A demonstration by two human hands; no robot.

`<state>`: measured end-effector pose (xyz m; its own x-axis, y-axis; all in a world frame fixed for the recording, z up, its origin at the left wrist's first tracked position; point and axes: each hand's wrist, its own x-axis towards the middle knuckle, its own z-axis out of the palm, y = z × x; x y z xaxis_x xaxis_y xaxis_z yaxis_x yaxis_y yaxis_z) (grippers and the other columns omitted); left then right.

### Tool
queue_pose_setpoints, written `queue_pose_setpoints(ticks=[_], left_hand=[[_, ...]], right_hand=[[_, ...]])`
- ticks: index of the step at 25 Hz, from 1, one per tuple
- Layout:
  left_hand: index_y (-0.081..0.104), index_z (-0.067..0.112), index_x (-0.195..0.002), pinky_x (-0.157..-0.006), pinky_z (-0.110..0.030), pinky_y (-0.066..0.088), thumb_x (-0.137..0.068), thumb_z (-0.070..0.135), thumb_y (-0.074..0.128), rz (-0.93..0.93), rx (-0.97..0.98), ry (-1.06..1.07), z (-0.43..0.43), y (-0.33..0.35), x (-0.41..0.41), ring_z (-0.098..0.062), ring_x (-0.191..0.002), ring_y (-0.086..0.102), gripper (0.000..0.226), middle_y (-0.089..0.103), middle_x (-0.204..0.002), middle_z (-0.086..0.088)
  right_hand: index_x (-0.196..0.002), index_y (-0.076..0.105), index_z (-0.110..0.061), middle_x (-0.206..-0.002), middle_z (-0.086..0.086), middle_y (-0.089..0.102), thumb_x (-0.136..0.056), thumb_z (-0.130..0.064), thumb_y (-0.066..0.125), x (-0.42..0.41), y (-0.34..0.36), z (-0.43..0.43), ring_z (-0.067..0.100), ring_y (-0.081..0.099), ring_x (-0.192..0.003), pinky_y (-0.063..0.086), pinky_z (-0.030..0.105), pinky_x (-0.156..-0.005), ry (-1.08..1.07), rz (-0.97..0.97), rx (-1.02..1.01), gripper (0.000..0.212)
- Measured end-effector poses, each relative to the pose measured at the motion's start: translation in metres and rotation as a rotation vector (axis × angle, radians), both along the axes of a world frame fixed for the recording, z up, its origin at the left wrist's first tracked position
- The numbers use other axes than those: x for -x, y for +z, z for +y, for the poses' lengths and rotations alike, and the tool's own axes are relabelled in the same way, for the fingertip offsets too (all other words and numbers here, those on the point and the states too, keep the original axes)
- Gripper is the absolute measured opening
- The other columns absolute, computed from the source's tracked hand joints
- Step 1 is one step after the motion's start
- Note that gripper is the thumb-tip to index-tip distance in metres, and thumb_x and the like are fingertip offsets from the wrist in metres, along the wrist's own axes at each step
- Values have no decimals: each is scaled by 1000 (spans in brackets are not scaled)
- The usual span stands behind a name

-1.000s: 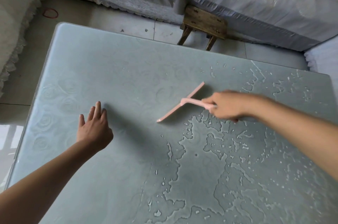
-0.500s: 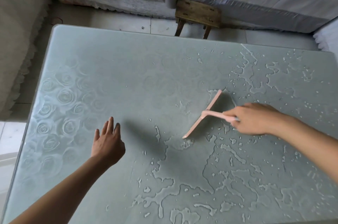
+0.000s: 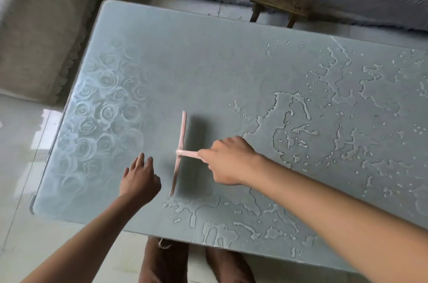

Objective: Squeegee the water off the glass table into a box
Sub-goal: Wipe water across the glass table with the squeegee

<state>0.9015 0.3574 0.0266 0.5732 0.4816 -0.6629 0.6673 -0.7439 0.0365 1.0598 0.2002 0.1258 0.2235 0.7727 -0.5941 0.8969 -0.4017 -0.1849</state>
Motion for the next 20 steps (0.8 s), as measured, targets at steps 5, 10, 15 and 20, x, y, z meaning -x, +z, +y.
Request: queue_pose_setpoints(ticks=[5, 10, 15, 20], left_hand=[[26, 10, -147, -115, -38, 20, -93, 19, 41, 54, -4, 61, -12, -6, 31, -27, -145, 18, 57, 13, -159, -13], [23, 11, -149, -115, -38, 20, -93, 20, 41, 52, 18, 89, -27, -15, 53, -27, -145, 19, 59, 13, -159, -12], [21, 11, -149, -115, -39, 21, -94, 19, 42, 54, 24, 105, -29, -10, 76, -28, -144, 20, 60, 11, -159, -13], [21, 11, -150, -114, -39, 23, -93, 19, 42, 63, 8, 147, -27, -1, 107, -31, -143, 22, 61, 7, -160, -15]], right_hand=[[-125, 51, -21, -117, 11, 61, -90, -19, 50, 10, -9, -18, 32, 59, -106, 38, 33, -73, -76, 9, 19, 35], [-124, 50, -34, -117, 7, 62, -92, -27, 44, -31, 3, -83, 32, 59, -105, 45, 36, -82, -161, -10, 128, 33], [-122, 51, -40, -112, 1, 65, -92, -34, 43, -43, 30, -118, 29, 62, -101, 46, 34, -76, -164, -144, 135, 32], [-121, 53, -38, -113, 1, 64, -90, -33, 47, 13, 39, -66, 29, 61, -101, 39, 34, -70, -87, 8, -45, 31]])
